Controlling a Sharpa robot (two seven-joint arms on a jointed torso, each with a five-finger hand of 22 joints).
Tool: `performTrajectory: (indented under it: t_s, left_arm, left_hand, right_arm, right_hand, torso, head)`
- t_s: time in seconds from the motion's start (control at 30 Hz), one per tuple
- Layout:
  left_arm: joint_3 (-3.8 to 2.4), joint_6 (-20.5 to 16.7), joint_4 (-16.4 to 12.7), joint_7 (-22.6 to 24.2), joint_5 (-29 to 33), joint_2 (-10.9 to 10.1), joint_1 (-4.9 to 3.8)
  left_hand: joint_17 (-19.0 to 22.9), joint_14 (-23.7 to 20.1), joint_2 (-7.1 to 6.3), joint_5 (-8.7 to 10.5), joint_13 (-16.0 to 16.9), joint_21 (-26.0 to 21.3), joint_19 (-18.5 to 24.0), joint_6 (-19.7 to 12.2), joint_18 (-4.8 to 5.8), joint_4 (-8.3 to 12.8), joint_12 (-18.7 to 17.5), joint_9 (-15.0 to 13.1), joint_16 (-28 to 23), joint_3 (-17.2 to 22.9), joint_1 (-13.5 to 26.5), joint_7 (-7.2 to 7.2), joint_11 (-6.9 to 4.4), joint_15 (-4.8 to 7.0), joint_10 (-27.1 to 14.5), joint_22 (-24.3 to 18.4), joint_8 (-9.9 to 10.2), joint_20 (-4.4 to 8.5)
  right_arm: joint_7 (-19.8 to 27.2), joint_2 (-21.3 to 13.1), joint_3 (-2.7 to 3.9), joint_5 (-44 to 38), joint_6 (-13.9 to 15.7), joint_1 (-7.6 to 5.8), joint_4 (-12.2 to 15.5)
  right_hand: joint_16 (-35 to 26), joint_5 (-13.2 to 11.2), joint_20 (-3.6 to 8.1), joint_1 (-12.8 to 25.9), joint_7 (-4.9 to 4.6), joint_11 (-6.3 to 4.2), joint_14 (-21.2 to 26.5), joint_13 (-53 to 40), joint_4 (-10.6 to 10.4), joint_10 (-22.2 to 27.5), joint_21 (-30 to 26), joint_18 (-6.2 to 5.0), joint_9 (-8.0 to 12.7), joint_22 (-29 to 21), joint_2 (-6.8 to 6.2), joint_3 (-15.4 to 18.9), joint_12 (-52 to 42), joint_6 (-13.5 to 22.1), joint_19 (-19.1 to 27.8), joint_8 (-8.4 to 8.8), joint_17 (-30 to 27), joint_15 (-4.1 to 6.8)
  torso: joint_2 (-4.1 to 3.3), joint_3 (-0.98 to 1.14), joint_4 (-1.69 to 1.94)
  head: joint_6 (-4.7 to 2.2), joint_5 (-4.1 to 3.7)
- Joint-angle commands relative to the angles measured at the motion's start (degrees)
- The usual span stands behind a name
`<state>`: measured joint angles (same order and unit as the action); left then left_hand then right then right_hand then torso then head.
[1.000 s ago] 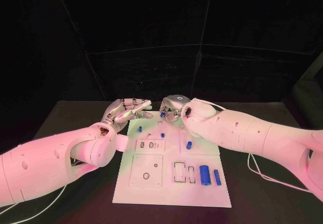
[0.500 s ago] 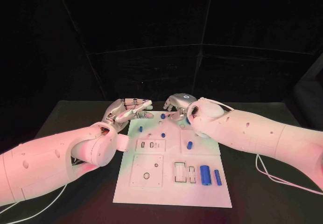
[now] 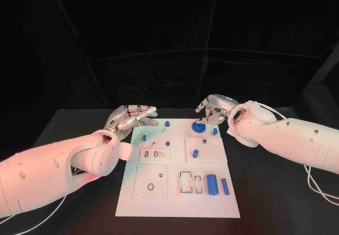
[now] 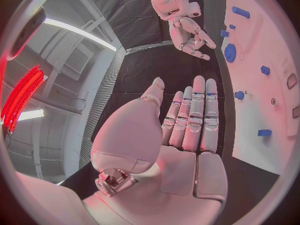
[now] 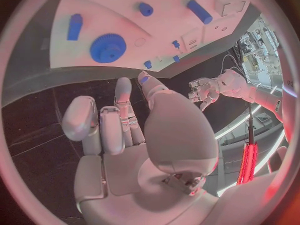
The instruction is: Assemble the parts on the task board
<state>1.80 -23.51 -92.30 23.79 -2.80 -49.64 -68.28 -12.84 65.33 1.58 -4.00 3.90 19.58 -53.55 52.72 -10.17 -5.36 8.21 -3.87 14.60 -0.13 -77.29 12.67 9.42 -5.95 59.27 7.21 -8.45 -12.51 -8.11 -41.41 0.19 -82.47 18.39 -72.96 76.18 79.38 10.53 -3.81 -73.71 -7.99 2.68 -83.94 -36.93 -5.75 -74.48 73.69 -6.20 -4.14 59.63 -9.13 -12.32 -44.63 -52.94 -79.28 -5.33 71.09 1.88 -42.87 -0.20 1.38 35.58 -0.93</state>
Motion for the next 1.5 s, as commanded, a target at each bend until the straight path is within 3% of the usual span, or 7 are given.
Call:
performTrajectory:
  t_s: [0.03, 0.07, 0.13, 0.3, 0.53, 0.9, 1.5]
  left_arm:
    - [-0.04, 1.0, 0.0, 0.0, -0.4, 0.1, -0.11]
    - [-0.04, 1.0, 0.0, 0.0, -0.4, 0.1, -0.11]
    - [-0.04, 1.1, 0.0, 0.0, -0.4, 0.2, -0.11]
    - [-0.02, 1.2, 0.3, 0.0, -0.4, 0.4, -0.11]
    - [0.05, 1.3, 0.6, -0.1, -0.4, 0.7, -0.10]
    - [0.09, 1.4, 0.8, -0.1, -0.4, 0.9, -0.10]
    - [0.10, 1.5, 1.2, -0.2, -0.4, 0.9, -0.10]
  left_hand:
    - [-0.1, 0.0, 0.64, 0.04, -0.1, 0.1, -0.4, -0.2, -0.31, 0.3, -0.4, 0.1, 0.0, 0.1, 0.1, 0.40, 0.15, -0.29, 0.2, -0.1, 0.3, -0.06]
    - [-0.1, 0.0, 0.64, 0.04, -0.1, 0.1, -0.4, -0.2, -0.31, 0.3, -0.4, 0.1, 0.0, 0.1, 0.1, 0.40, 0.15, -0.29, 0.2, -0.1, 0.3, -0.06]
    - [-0.1, 0.0, 0.64, 0.04, -0.1, 0.1, -0.4, -0.2, -0.31, 0.3, -0.4, 0.1, 0.0, 0.1, 0.1, 0.40, 0.15, -0.29, 0.2, -0.1, 0.3, -0.06]
    - [-0.1, 0.0, 0.65, 0.04, -0.1, 0.1, -0.4, -0.2, -0.31, 0.3, -0.4, 0.1, 0.0, 0.1, 0.0, 0.38, 0.15, -0.29, 0.2, -0.1, 0.4, -0.07]
    - [-0.1, 0.0, 0.65, 0.04, -0.1, 0.1, -0.4, -0.2, -0.31, 0.3, -0.4, 0.1, 0.0, 0.1, 0.0, 0.38, 0.15, -0.29, 0.2, -0.1, 0.4, -0.07]
    - [-0.1, 0.0, 0.65, 0.04, -0.1, 0.1, -0.4, -0.2, -0.31, 0.3, -0.4, 0.1, 0.0, 0.1, 0.0, 0.38, 0.15, -0.29, 0.2, -0.1, 0.4, -0.07]
    - [-0.1, -0.1, 0.67, 0.04, -0.1, 0.0, -0.4, -0.2, -0.31, 0.4, -0.5, 0.1, 0.0, 0.1, 0.0, 0.36, 0.14, -0.30, 0.2, -0.1, 0.4, -0.07]
  right_arm:
    - [-1.8, -0.8, 0.09, 3.7, -5.5, -0.14, -0.1]
    - [-2.0, -0.9, 0.09, 3.8, -6.1, -0.14, -0.4]
    - [-2.6, -0.8, 0.09, 3.9, -7.3, -0.14, -1.3]
    - [-3.0, 0.4, 0.08, 3.5, -8.7, -0.12, -3.6]
    - [-3.1, 2.7, 0.07, 2.7, -10.6, -0.10, -5.9]
    - [-3.3, 4.5, 0.06, 0.5, -12.7, -0.08, -7.4]
    - [-3.9, 6.2, 0.02, -1.2, -14.9, 0.00, -9.2]
  right_hand:
    - [3.1, 0.9, -0.62, -0.8, -0.66, 0.27, -3.7, -19.3, -1.9, -1.8, 1.6, 1.02, 0.1, 2.4, 1.55, 4.0, -17.5, 1.5, -0.7, 0.31, 4.9, -0.59]
    - [3.7, 0.7, -0.79, -0.8, -0.88, 0.55, -3.8, -22.4, -2.2, -2.4, 1.9, 1.13, 0.2, 2.9, 1.30, 4.8, -20.1, 1.9, -0.8, 0.39, 5.9, -0.45]
    - [4.8, 1.0, -1.40, -2.1, -1.38, 1.02, -4.0, -28.4, -3.4, -2.5, 2.7, 1.31, 0.1, 4.0, 2.35, 7.3, -25.2, 2.9, -1.0, 0.39, 7.5, -1.03]
    - [5.4, 1.0, -1.59, -3.4, -1.60, 1.68, -4.1, -31.7, -4.4, -2.8, 3.2, 1.26, 0.2, 4.6, 2.76, 9.4, -27.6, 4.3, -0.9, 0.58, 8.6, -1.55]
    - [6.9, 1.2, -1.89, -4.8, -1.78, 1.89, -4.6, -34.4, -4.9, -3.7, 3.8, 1.40, 0.2, 5.5, 3.29, 10.4, -29.7, 5.1, -1.1, 0.56, 11.3, -1.78]
    - [8.3, 1.5, -1.96, -7.8, -1.58, 1.77, -5.0, -38.5, -3.7, -5.5, 5.2, 1.77, 0.1, 7.8, 4.45, 10.7, -33.0, 5.0, -1.8, -0.12, 13.9, -1.79]
    - [8.6, 1.6, -1.89, -8.9, -1.33, 1.58, -5.1, -40.0, -2.9, -6.3, 5.7, 1.92, 0.0, 8.7, 5.46, 10.5, -34.3, 4.1, -2.0, -0.87, 14.6, -1.67]
  torso:
    - [0.05, 0.11, -0.55]
    - [0.04, 0.06, -0.45]
    - [0.00, 0.08, -0.39]
    - [-0.05, 0.23, -0.27]
    - [-0.02, 0.02, -0.18]
    - [-0.04, 0.02, -0.16]
    - [-0.06, 0.05, -0.26]
  head:
    - [-0.11, -0.06]
    - [-0.18, -0.26]
    - [-0.16, -0.24]
    - [-0.06, -0.39]
    - [0.09, -0.40]
    - [0.28, -0.71]
    - [0.57, -0.64]
